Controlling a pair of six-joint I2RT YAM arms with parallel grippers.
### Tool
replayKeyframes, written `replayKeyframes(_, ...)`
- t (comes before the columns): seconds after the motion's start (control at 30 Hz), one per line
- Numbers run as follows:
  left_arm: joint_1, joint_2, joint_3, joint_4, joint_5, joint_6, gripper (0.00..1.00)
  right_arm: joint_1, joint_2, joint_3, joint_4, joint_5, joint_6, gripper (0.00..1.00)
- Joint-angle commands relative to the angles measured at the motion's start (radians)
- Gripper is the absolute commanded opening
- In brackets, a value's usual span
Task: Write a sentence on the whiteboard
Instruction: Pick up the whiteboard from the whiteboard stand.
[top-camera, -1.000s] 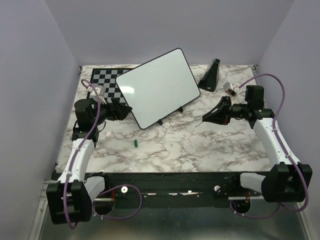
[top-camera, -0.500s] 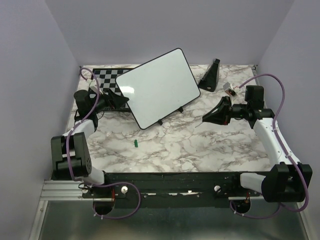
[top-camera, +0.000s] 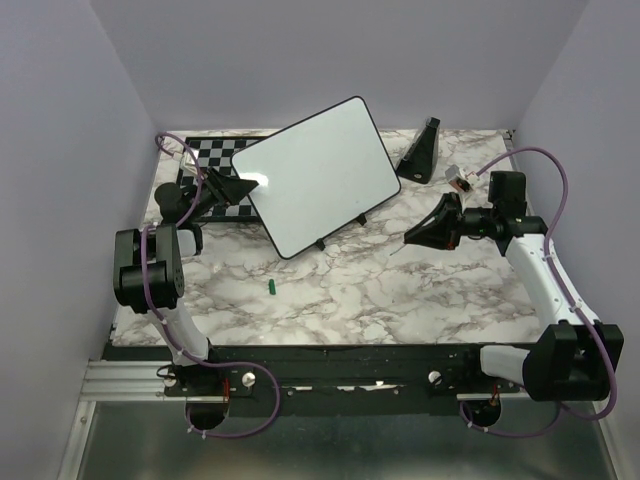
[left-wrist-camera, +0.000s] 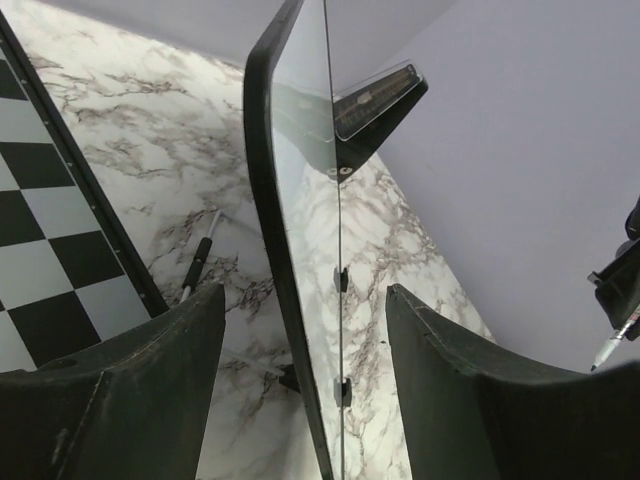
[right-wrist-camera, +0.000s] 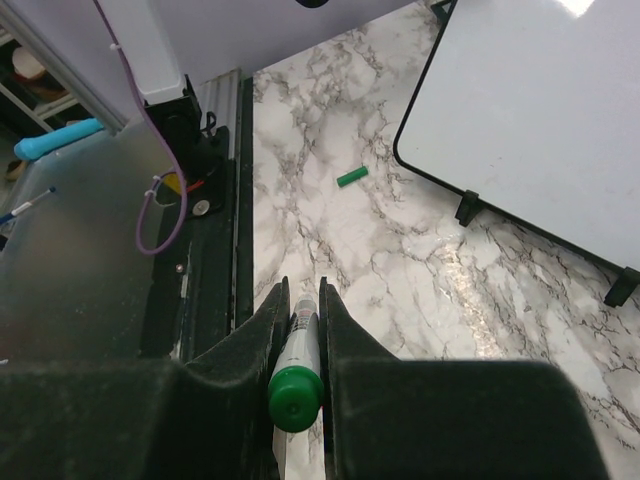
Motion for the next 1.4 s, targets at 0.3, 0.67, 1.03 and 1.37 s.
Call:
replayKeyframes(0.3, -0.024, -0.004, 0.011, 0.066, -0.038, 0.006, 0.68, -0.005, 0.024, 0.034, -0.013, -0.042, -0.025, 0.01)
replayKeyframes(0.67, -0.033, -0.029, 0.074, -0.114, -0.068, 0.134, 0.66, -0.005, 0.035, 0.036, -0.014, -0.041, -0.025, 0.01)
replayKeyframes(1.03, -0.039, 0.016, 0.143, -0.036, -0.07, 0.038, 0.65, -0.005, 0.036, 0.036, -0.016, -0.036, -0.026, 0.01)
replayKeyframes(1.37, -0.061, 0.036, 0.17, -0.111, -0.078, 0.074, 0.62, -0.005, 0.036, 0.038, -0.017, -0.034, -0.028, 0.01)
